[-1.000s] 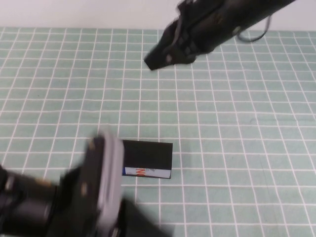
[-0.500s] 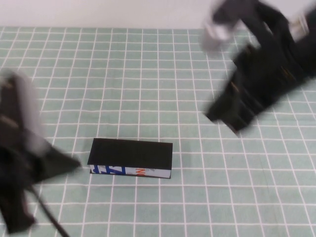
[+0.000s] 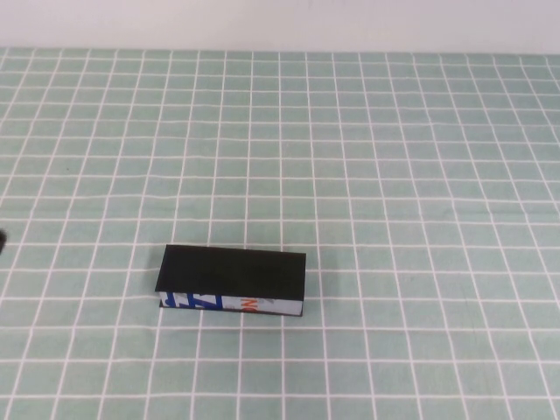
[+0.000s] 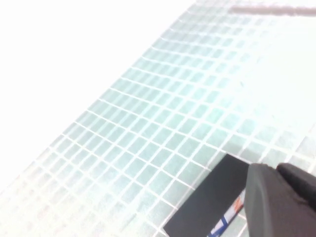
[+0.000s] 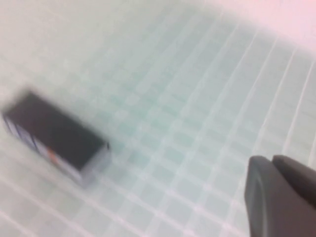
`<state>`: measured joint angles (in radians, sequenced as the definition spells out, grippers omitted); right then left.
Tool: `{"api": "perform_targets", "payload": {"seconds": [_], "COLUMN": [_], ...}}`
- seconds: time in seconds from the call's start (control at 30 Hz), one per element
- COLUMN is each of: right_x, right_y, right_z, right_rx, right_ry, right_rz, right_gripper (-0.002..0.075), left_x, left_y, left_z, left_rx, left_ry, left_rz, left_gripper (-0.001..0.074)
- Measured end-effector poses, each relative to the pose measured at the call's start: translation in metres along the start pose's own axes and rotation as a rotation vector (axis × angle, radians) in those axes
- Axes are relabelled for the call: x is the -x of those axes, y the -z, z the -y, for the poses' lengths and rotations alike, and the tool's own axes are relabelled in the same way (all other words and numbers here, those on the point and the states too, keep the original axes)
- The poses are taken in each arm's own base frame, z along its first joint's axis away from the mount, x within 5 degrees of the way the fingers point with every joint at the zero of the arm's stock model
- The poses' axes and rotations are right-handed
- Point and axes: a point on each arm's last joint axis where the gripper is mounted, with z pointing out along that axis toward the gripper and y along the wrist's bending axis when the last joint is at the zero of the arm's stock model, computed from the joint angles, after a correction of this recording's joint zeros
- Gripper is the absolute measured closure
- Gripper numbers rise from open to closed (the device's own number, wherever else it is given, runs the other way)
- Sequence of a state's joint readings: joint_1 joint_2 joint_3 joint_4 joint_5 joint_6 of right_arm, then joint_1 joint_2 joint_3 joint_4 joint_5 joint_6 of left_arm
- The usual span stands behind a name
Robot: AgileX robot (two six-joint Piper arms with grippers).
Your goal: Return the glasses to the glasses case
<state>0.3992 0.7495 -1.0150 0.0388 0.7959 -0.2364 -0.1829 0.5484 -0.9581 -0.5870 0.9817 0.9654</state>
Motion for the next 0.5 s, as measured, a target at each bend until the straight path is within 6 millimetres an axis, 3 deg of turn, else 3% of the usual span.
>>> {"api": "perform_targets", "payload": {"seconds": [0.17, 0.33, 0.5], "right_x": [-0.038, -0.088, -0.12], "right_y": [0.036, 0.035, 0.027], "right_z": [-0.014, -0.021, -0.024], "right_rx": [0.038, 0.027, 0.006], "right_ry": [-0.08, -0.09, -0.098], "right_rz": [0.178, 0.203, 0.252], "right_gripper": [0.0737, 0.0737, 0.0737], "left_x": [-0.021, -0.051, -0.075], "left_y": [0.012, 0.011, 0.002], "left_z": [0.019, 0.038, 0.049], "left_rx": [0.081, 0.083, 0.064], "left_ry": [0.089, 0.234, 0.339], "left_rz": [0.068, 0.071, 0.034], "left_gripper": [0.0737, 0.0737, 0.0737]}}
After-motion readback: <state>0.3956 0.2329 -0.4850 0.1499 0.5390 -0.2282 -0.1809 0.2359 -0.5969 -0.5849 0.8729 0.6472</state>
